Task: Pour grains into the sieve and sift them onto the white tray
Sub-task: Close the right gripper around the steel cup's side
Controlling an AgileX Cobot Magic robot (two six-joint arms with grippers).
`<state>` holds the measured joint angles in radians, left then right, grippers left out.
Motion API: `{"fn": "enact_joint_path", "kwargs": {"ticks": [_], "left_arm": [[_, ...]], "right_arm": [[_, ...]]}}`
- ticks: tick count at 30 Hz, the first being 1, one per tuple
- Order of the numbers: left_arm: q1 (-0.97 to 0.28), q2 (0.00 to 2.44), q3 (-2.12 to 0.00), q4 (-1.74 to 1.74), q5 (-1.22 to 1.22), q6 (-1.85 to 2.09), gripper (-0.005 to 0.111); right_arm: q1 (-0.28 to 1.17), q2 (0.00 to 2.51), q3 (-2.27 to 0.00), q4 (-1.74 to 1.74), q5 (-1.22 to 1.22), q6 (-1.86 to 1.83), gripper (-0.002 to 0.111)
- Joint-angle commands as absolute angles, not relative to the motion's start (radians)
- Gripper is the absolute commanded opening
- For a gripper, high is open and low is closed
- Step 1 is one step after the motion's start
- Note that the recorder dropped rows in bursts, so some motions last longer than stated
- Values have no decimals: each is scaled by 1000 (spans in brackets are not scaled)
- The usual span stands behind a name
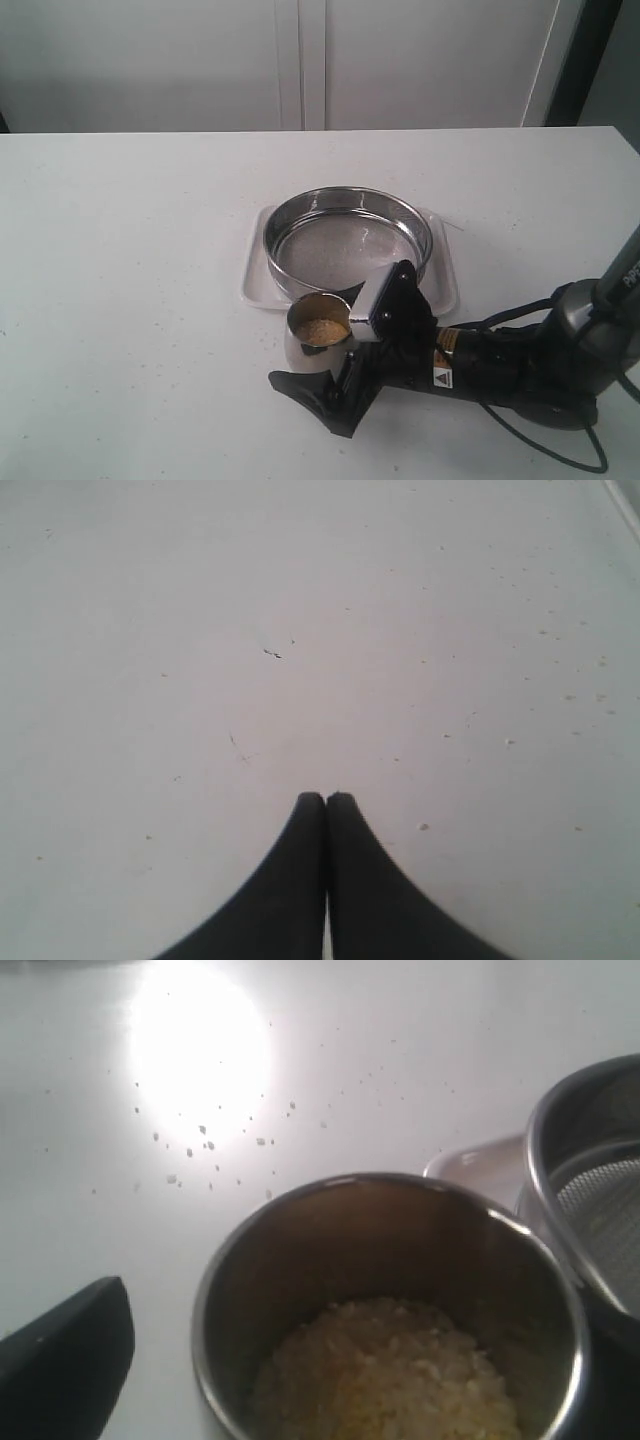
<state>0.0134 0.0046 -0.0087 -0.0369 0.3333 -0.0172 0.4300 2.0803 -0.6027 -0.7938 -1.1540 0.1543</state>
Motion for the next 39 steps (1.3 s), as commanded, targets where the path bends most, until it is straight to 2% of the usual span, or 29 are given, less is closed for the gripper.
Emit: {"fn": "enact_joint_path", "kwargs": {"ticks": [1,32,39], "left_arm": [[17,0,0,-43,336,-19,0],[17,0,0,-43,336,-19,0],[17,0,0,-43,336,-19,0]], "right_arm": [[439,2089,-621,-782,-1159,162,97],[450,2188,-725,-812,-1148,233,97],[450,2188,-729,-812,-1146,234,81]]}}
